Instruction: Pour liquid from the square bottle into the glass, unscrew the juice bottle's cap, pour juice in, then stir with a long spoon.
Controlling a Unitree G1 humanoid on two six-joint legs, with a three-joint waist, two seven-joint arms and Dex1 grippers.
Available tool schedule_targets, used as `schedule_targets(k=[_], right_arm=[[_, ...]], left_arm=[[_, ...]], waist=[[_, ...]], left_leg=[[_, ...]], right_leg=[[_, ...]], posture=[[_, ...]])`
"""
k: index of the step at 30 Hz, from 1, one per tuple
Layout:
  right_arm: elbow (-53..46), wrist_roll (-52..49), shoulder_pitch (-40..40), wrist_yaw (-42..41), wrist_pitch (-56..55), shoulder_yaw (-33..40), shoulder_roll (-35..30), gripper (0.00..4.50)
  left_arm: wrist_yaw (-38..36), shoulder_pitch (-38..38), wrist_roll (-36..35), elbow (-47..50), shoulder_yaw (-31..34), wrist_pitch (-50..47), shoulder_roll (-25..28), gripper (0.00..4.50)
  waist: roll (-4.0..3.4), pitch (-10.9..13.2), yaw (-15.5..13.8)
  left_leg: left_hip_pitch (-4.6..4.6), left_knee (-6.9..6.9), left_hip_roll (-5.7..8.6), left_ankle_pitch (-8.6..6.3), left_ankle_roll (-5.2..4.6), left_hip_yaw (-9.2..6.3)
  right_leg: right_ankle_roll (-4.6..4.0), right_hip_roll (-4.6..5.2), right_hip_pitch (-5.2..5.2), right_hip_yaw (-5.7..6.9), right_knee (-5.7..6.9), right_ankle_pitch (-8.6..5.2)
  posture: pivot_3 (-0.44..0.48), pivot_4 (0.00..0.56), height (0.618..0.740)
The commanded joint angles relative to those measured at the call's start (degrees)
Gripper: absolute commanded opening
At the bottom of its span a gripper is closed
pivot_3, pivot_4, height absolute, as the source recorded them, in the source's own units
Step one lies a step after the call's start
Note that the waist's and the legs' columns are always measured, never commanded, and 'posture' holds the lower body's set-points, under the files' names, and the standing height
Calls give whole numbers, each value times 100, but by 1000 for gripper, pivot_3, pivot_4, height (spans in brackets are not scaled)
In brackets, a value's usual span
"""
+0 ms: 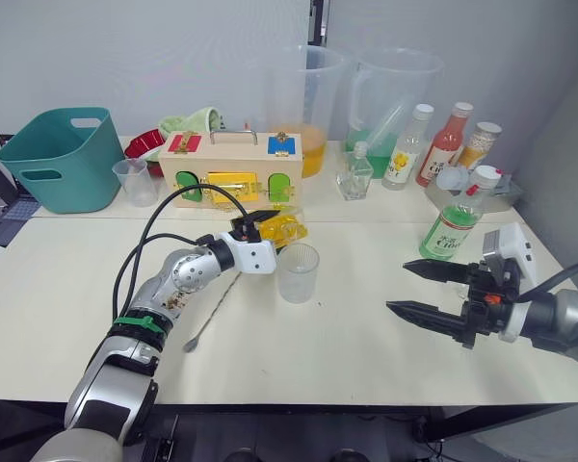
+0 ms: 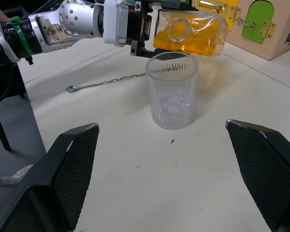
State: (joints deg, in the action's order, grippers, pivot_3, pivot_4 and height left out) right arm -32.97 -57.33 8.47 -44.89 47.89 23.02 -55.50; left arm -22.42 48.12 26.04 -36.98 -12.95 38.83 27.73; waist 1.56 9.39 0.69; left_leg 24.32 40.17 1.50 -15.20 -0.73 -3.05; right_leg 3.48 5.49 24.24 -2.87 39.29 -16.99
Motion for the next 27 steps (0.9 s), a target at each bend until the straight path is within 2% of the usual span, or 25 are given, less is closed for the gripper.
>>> schedule_targets(k=[1,12,27], right_arm=[[-126,-66,134,43,-39,11,-22,4461],[-116,-39,294,164,-76,-191,82,4461],[-129,7,304,176,-119,-278,140,4461]], left_arm=[[531,381,69,233,128,188,55,2796],[957,486,433,186,-36,287,140,2796],[2246,664,1523,162,-331,514,406,2796]], waist=[[0,0,0],[0,0,1],[0,0,-1]], left_leg=[[0,0,0,0,0,0],[0,2,2,0,0,0],[2,3,5,0,0,-1]], right_leg=[[0,0,0,0,0,0],[1,2,0,0,2,0],[1,3,2,0,5,1]], posture=[[0,150,740],[0,150,740],[0,150,740]])
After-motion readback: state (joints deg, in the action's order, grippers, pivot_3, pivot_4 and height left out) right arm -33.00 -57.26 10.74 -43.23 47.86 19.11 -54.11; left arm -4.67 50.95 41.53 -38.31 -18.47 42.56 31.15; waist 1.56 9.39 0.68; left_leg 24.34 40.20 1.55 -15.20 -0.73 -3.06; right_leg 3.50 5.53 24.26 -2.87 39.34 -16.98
